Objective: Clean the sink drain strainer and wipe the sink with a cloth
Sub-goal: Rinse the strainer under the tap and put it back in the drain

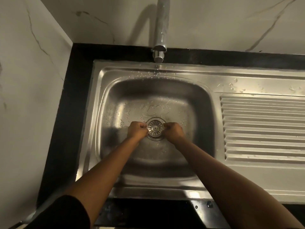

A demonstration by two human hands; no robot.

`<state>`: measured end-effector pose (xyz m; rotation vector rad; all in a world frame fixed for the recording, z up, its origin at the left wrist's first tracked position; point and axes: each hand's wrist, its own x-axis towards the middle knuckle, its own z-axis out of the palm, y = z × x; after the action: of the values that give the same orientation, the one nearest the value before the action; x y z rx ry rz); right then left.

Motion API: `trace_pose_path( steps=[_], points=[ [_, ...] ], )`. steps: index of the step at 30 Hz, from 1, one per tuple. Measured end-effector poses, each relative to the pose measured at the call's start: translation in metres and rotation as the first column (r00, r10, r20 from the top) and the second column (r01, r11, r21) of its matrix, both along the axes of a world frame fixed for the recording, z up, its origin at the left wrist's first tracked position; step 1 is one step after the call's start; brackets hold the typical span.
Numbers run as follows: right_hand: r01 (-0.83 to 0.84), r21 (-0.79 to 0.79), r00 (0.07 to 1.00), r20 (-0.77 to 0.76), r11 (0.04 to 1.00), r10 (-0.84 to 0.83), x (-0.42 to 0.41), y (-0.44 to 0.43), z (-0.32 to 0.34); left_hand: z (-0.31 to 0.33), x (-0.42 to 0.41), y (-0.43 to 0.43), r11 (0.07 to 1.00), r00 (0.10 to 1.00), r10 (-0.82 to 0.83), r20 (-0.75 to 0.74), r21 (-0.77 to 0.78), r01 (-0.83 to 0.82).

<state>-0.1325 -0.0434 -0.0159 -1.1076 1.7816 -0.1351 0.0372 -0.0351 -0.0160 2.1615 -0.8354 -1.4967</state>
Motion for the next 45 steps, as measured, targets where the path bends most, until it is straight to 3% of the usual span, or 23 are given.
trace_pose_path(
  steps=[8, 16, 21, 30, 39, 43, 45],
  points=[
    [-0.004, -0.003, 0.999, -0.033, 1.0, 0.004, 0.004, 0.002, -0.01, -0.002, -0.011, 0.002, 0.978, 0.96, -0.202, 0.194, -0.013, 0.208],
    [0.027, 0.01, 1.0, 0.014, 1.0, -0.027, 0.008, 0.003, -0.008, 0.005, -0.016, 0.001, 0.945, 0.924, -0.317, 0.214, -0.016, 0.328],
    [0.014, -0.017, 1.0, 0.01, 1.0, -0.014, 0.009, 0.008, 0.001, 0.007, -0.016, 0.008, 0.955, 0.94, -0.294, 0.172, 0.013, 0.296],
    [0.105, -0.18, 0.991, 0.096, 0.978, -0.089, -0.011, 0.025, 0.057, 0.047, -0.002, 0.02, 0.947, 0.973, -0.196, 0.12, -0.233, 0.219],
    [0.326, -0.333, 0.915, 0.348, 0.885, -0.206, -0.033, 0.051, 0.14, 0.133, -0.019, 0.037, 0.886, 0.976, -0.211, -0.051, -0.432, 0.169],
    [0.349, -0.389, 0.899, 0.394, 0.852, -0.189, -0.043, 0.062, 0.156, 0.155, -0.038, 0.039, 0.837, 0.953, -0.302, -0.029, -0.485, 0.251],
    [0.251, -0.437, 0.947, 0.297, 0.864, -0.124, -0.046, 0.067, 0.159, 0.159, -0.047, 0.038, 0.799, 0.915, -0.397, 0.074, -0.462, 0.384]
  ],
)
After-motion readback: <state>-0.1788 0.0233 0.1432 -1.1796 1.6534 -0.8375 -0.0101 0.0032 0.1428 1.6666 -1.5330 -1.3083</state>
